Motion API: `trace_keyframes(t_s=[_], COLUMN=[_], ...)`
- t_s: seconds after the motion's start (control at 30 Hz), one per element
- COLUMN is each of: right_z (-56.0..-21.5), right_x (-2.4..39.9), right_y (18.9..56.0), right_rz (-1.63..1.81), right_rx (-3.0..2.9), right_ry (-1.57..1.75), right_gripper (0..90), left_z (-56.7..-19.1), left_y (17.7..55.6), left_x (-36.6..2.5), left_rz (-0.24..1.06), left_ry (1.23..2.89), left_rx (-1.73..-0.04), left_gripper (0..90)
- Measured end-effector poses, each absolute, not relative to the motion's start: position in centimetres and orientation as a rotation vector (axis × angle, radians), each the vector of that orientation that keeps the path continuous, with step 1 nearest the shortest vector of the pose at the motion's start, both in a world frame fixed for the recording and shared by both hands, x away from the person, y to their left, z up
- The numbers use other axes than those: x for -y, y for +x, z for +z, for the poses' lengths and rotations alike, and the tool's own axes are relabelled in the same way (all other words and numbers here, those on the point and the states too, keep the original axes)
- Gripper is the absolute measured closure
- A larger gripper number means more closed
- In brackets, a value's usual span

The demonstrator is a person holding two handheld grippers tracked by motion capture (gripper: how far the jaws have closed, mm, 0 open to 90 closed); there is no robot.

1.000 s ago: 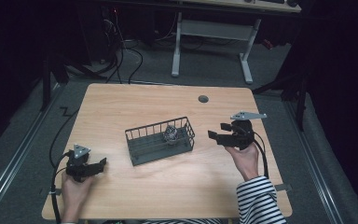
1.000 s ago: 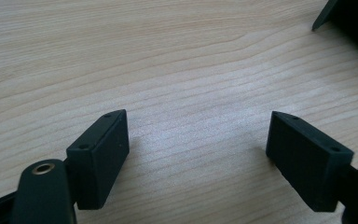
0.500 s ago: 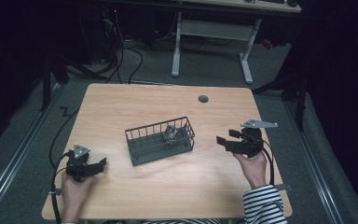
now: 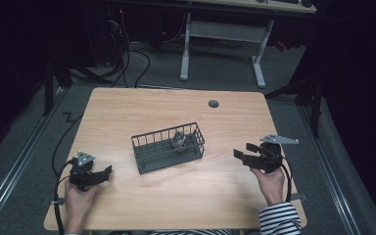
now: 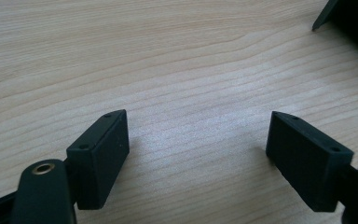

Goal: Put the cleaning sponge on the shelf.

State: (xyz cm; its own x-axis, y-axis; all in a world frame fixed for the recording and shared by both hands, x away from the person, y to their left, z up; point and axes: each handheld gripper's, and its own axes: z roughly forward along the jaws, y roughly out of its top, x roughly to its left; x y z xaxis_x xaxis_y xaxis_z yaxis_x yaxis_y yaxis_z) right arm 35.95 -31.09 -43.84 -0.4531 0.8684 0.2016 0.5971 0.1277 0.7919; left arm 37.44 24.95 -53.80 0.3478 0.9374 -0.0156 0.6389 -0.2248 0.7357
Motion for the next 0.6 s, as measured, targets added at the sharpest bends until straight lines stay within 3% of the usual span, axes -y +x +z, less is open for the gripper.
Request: trace_keyframes(t_s=[0.6], right_z=[-48.1], right_x=[32.0], right_y=[35.5], right_rz=[1.251], right_rx=[-2.072], right_ry=[1.529], right_gripper=[34.5], left_z=[-53.8], left_y=[37.4], left_x=[-25.0], left_rz=[0.582], left_ry=[1.958], left_rx=[-1.373], left_gripper=[21.6])
